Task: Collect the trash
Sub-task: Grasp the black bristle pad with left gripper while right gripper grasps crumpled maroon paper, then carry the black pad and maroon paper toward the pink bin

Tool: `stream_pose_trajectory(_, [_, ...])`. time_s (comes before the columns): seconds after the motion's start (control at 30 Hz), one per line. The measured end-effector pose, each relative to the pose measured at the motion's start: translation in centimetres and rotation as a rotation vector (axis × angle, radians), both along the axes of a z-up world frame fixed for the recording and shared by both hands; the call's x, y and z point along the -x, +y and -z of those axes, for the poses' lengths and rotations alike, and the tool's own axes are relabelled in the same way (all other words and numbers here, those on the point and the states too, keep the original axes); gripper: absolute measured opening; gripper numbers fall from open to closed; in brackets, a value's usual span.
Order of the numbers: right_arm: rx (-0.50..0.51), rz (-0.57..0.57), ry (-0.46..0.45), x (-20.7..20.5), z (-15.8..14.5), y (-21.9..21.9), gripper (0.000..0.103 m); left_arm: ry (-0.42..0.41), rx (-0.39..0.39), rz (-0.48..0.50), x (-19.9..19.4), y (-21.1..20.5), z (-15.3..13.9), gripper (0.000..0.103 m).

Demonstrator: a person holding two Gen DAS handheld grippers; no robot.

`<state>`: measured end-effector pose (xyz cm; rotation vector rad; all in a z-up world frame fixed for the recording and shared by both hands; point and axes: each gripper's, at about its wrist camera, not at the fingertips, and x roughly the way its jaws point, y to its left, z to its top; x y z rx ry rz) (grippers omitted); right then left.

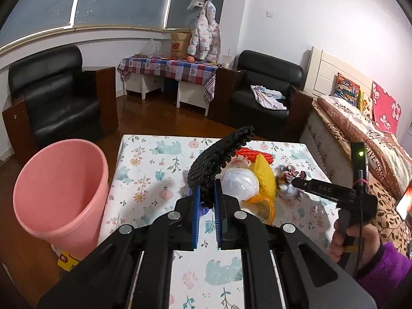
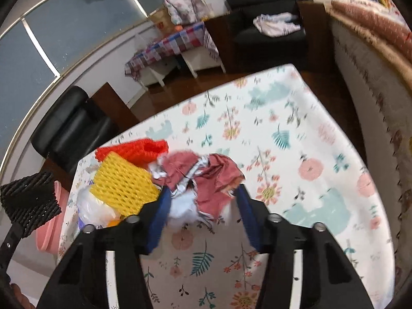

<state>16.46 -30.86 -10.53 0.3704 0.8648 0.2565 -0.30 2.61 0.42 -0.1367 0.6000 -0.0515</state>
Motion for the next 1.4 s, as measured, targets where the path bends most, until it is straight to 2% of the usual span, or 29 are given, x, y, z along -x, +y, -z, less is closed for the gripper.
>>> stream_pose_trajectory(0.03, [-0.002,0.0,0.012,-0.1,0.3,0.0,0.024,-0.001,0.002,-0.002,0.2,0.2,0.0,0.009])
stream_pose_trajectory(0.07, [-0.011,-0.007,0.018,-0.1,0.4,0.0,0.021,-0.003,0.004,-0.004,0.4,0.3,0.0,0.009])
stream_pose_trajectory(0.13, [-0.02,-0.01,0.012,0.4,0.4,0.1,0.007,-0.007,0.008,-0.006,0.8,0.4,-0.1,0.009])
stream_pose_trajectory(0.17, [-0.016,-0.009,0.002,0.7,0.1,0.1,0.006,-0.008,0.009,-0.007,0.9,0.4,-0.1,0.009])
stream_pose_trajectory(0.53, [-0.06,-0.003,-0.075,5.3,-3.2,-0.4,0.002,-0.041,0.033,-0.019,2.8,1.6,-0.8,0.009])
stream_pose_trajectory(0.73, [-0.089,-0.048,-0.128,8.5,-6.2,0.1,0.002,-0.05,0.051,-0.034,3.9,2.5,-0.8,0.009])
stream_pose_trajectory(1.1, [-0.1,-0.15,-0.201,11.1,-10.0,4.0,0.002,-0.062,0.074,-0.07,5.5,4.4,-0.5,0.009])
stream_pose_trajectory(1.4, [-0.114,-0.264,-0.207,10.9,-11.2,9.0,0.002,-0.067,0.086,-0.123,6.7,6.4,-0.4,0.009])
